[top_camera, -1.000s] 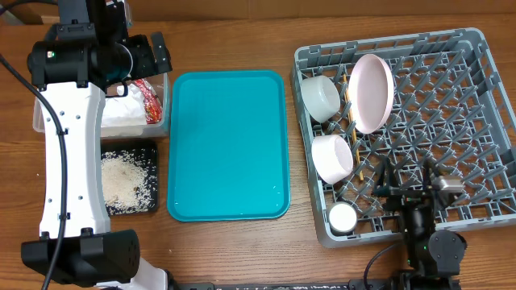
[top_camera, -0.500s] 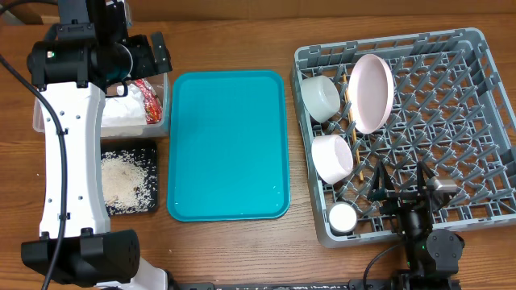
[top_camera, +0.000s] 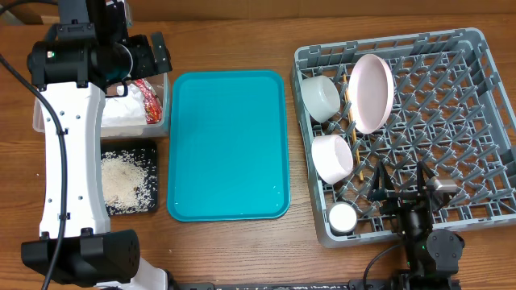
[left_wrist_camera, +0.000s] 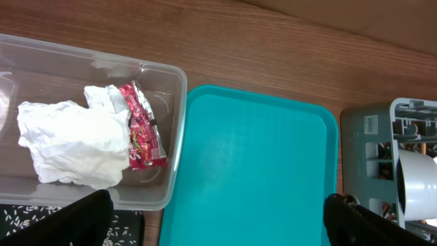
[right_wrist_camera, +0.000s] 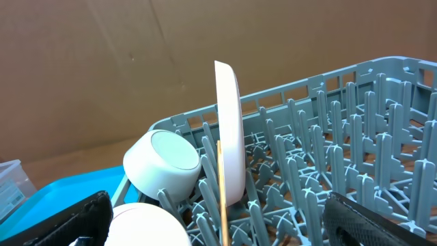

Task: Sort waste into correct bins and load items into the dishwasher

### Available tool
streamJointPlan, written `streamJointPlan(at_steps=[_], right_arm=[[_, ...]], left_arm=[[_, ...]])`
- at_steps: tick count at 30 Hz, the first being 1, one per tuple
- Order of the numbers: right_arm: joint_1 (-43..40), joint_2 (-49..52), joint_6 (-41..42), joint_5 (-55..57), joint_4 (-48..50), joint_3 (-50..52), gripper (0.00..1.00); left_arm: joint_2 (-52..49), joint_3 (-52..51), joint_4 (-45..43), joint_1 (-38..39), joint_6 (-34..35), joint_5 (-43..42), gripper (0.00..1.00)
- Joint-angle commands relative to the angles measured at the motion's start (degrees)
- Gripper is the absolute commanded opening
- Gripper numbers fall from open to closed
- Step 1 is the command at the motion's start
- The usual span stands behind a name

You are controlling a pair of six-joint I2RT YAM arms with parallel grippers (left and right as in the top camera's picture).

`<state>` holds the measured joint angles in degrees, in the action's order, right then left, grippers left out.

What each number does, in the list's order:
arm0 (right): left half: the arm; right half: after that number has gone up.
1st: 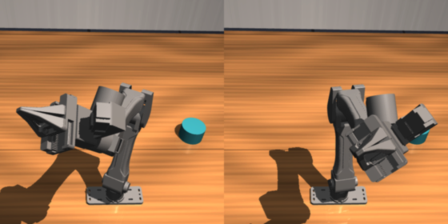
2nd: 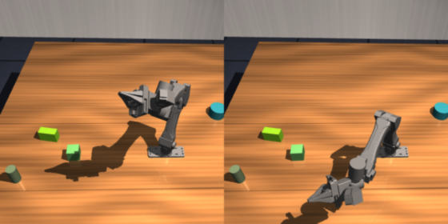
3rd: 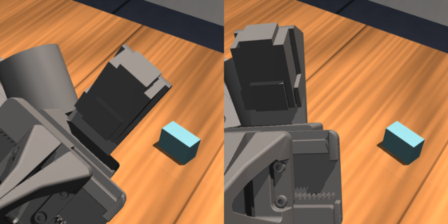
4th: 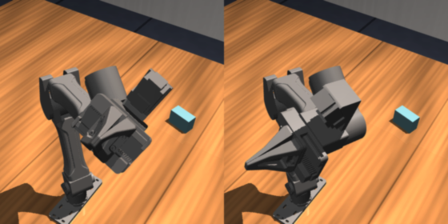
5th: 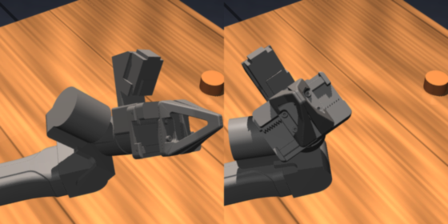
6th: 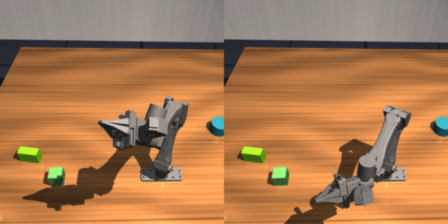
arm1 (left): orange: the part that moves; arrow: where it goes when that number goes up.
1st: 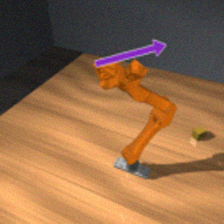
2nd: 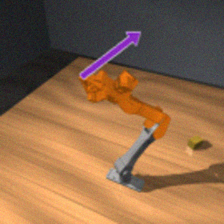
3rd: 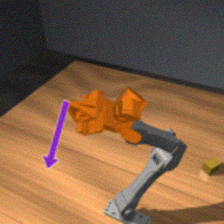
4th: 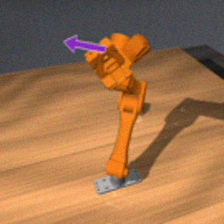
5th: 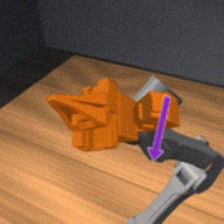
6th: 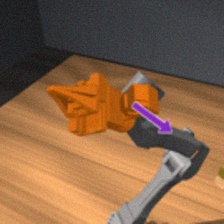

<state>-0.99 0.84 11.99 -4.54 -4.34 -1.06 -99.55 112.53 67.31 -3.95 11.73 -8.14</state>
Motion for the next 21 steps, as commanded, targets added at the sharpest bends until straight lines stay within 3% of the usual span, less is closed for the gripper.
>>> streamJointPlan(at_steps=[1,9,14,21], right_arm=[[0.3,-0.7,0.3,-0.3,0.0,0.6,1.00],[0.3,-0.7,0.3,-0.3,0.0,0.6,1.00],[0.3,-0.7,0.3,-0.3,0.0,0.6,1.00],[0.3,-0.7,0.3,-0.3,0.0,0.6,1.00]], left_arm=[[0.3,0.4,-0.1,0.1,0.5,-0.2,1.00],[5.6,-3.7,-7.7,0.3,-5.7,2.8,1.00],[19.0,-21.5,-23.4,1.6,-9.4,2.6,1.00],[44.2,-56.2,-47.0,1.7,-10.5,2.8,1.00]])
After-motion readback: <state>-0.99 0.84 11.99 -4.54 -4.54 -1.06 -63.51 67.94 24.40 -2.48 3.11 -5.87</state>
